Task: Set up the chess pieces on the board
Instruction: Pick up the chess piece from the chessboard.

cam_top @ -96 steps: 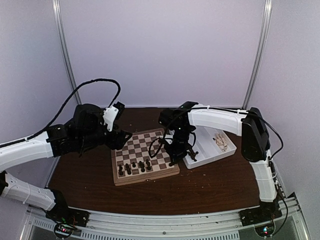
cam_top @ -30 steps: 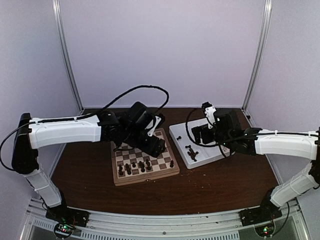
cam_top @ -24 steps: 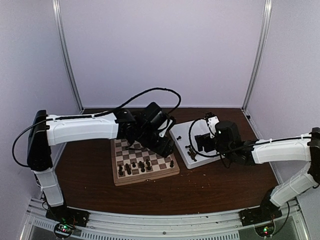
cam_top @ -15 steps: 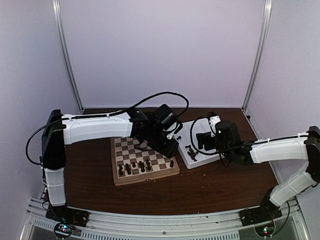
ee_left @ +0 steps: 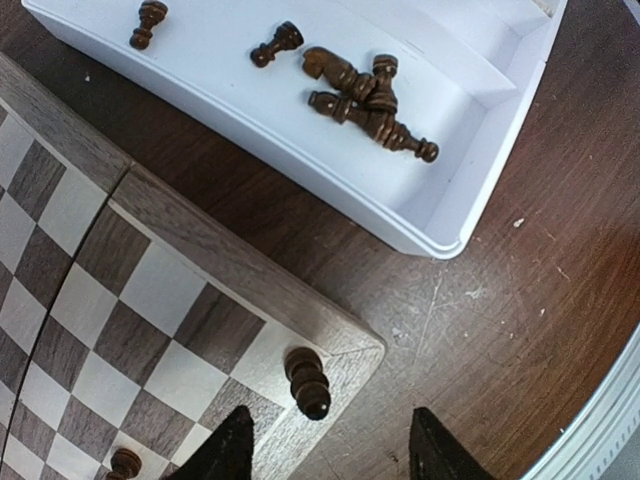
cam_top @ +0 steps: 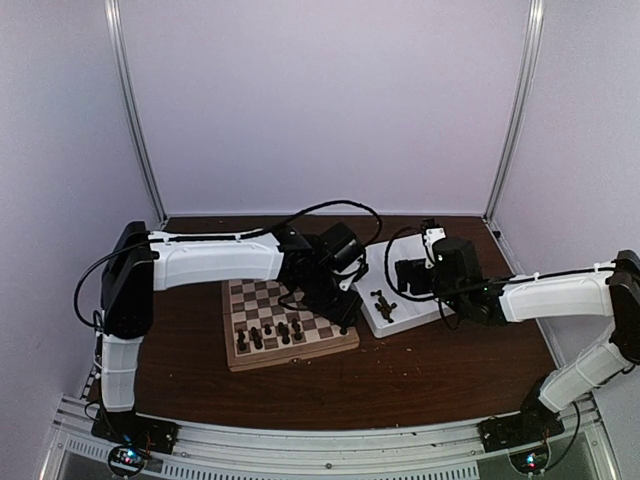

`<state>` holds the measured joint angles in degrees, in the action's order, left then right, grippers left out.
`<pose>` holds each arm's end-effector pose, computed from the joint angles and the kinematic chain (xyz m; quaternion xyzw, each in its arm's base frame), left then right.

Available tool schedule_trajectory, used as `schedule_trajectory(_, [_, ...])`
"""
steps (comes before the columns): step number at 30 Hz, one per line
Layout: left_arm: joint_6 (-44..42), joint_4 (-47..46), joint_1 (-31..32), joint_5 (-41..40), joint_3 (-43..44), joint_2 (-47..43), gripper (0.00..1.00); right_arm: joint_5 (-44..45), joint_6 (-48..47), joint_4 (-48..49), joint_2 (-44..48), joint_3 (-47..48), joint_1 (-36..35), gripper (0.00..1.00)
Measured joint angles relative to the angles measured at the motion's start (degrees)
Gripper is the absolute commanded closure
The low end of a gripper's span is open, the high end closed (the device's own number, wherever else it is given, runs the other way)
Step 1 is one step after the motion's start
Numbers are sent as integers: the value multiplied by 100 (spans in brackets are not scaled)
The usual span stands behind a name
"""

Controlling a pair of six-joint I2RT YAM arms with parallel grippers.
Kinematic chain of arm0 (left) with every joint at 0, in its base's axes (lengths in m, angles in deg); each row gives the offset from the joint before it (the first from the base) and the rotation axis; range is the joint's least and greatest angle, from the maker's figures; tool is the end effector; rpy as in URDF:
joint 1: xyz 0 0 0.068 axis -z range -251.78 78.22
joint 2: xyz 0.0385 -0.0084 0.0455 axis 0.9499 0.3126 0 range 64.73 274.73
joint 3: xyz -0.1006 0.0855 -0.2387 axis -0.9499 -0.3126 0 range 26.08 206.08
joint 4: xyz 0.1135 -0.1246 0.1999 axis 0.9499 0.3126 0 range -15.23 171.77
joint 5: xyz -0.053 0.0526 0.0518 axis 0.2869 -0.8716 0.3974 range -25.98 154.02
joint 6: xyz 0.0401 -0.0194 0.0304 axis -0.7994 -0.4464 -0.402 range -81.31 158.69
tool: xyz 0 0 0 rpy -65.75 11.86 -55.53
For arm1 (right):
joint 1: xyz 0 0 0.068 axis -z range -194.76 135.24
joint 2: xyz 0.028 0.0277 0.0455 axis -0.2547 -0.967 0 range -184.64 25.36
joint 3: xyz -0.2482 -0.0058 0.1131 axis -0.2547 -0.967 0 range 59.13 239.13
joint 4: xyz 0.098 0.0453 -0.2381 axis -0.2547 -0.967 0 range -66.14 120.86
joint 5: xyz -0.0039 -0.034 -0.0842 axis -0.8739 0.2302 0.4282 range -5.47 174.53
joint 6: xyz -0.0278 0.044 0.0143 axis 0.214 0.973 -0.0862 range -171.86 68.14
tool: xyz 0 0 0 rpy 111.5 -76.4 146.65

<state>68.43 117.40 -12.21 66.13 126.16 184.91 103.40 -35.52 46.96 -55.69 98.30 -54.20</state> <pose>0.2286 -0.3917 0.2165 0.2544 0.9378 -0.1783 0.1550 0.2378 0.1807 0.2085 -0.0819 0.8361 0.1225 0.5284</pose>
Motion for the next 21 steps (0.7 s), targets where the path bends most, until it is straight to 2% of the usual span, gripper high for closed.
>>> schedule_trajectory(21, [-61, 234, 4, 24, 186, 317, 58, -120, 63, -76, -72, 74, 107, 3])
